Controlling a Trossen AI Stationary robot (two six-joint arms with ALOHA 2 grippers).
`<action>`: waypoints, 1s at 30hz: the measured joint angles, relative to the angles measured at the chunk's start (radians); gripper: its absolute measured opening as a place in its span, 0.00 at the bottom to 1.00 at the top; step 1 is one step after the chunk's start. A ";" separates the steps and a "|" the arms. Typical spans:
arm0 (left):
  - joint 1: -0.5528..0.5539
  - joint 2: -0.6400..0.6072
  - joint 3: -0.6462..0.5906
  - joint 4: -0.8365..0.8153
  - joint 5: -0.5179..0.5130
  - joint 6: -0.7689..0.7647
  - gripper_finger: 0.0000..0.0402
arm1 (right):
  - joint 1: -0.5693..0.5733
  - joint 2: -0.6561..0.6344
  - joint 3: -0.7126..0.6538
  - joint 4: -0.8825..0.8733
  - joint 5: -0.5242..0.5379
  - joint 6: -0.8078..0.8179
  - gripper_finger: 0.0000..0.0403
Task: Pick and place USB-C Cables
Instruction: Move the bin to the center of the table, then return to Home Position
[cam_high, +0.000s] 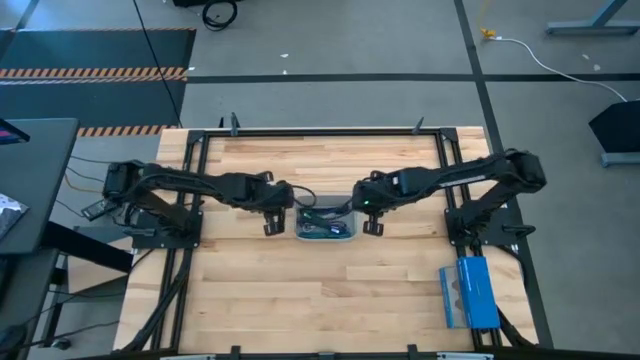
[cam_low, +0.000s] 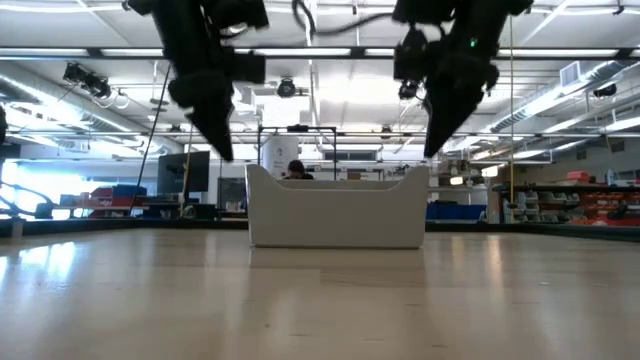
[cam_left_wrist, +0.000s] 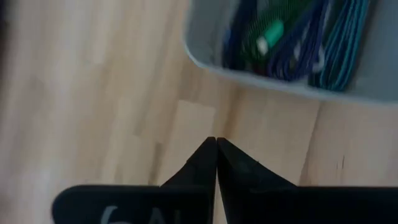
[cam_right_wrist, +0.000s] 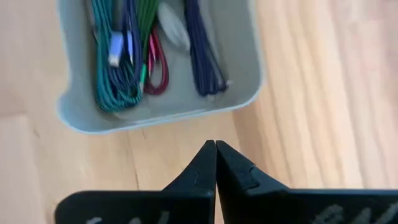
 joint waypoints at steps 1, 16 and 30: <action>-0.007 -0.025 0.000 0.008 -0.023 0.000 0.04 | 0.001 -0.023 0.000 0.000 0.002 0.008 0.02; -0.233 -0.380 0.000 0.102 -0.159 -0.040 0.04 | 0.085 -0.349 -0.169 0.168 0.007 0.061 0.01; -0.454 -0.453 -0.163 0.423 -0.370 0.002 0.04 | 0.144 -0.628 -0.352 0.294 0.017 0.146 0.01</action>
